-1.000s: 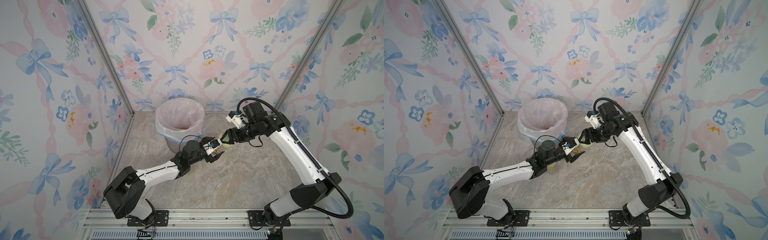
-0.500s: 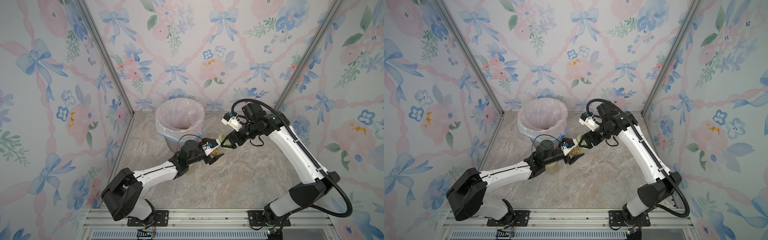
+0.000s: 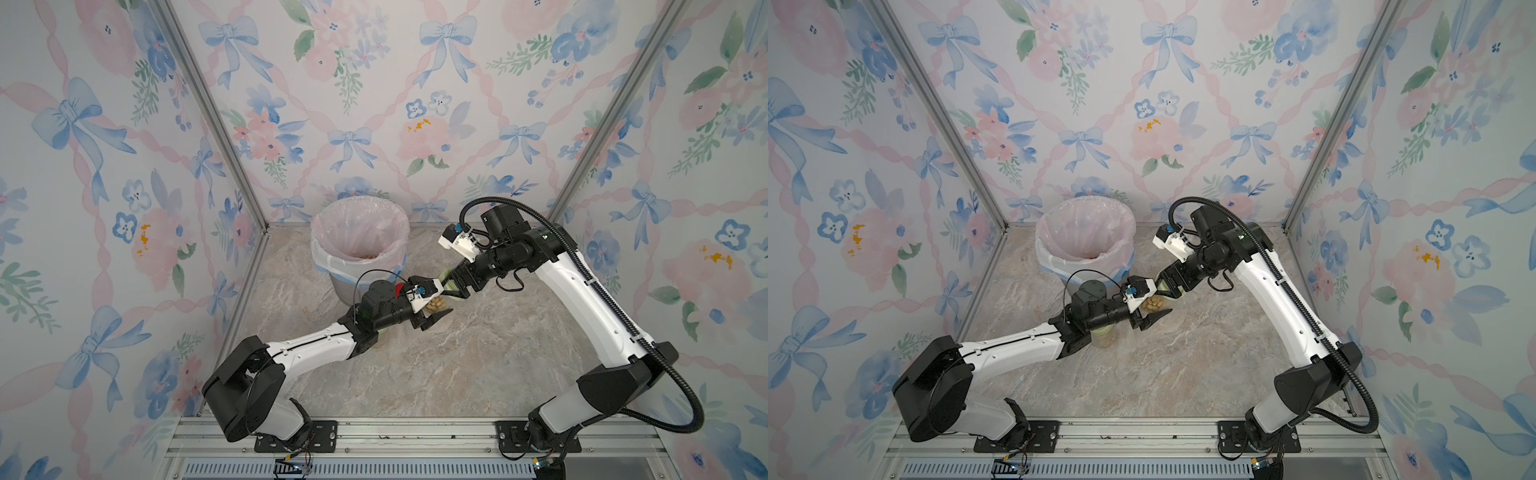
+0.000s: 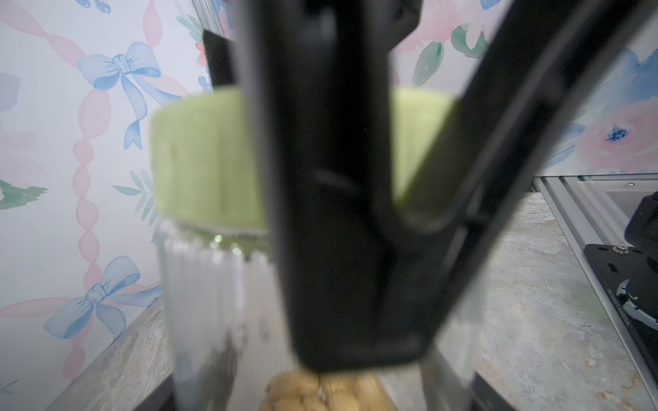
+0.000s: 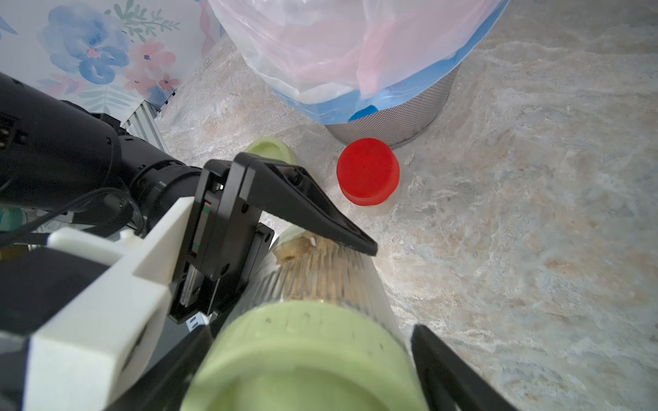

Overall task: Empty moldy peanuts from jars
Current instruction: Unscrew the lid from the jar.

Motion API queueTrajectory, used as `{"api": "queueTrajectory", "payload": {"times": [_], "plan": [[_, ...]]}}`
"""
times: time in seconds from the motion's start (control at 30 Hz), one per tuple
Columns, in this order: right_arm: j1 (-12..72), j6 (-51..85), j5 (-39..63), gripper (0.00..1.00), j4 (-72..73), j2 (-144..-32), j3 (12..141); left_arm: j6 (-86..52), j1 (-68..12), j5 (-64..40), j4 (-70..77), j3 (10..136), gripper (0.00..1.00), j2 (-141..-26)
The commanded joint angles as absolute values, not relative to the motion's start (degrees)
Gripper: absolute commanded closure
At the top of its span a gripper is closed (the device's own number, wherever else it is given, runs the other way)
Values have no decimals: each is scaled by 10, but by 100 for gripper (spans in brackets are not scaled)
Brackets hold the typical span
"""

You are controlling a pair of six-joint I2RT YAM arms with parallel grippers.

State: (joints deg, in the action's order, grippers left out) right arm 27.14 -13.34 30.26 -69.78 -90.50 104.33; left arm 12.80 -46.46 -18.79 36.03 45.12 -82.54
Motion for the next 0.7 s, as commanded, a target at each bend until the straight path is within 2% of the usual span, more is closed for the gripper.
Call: {"api": "queueTrajectory", "payload": {"times": [0.0,0.67], "plan": [[274,-136,305,9,-683,-906,1053,133,-469,-214,433,474,76,-806],[258,-125,342,3,-664,-837,1017,140,-461,-192,432,471,77,-810]]}}
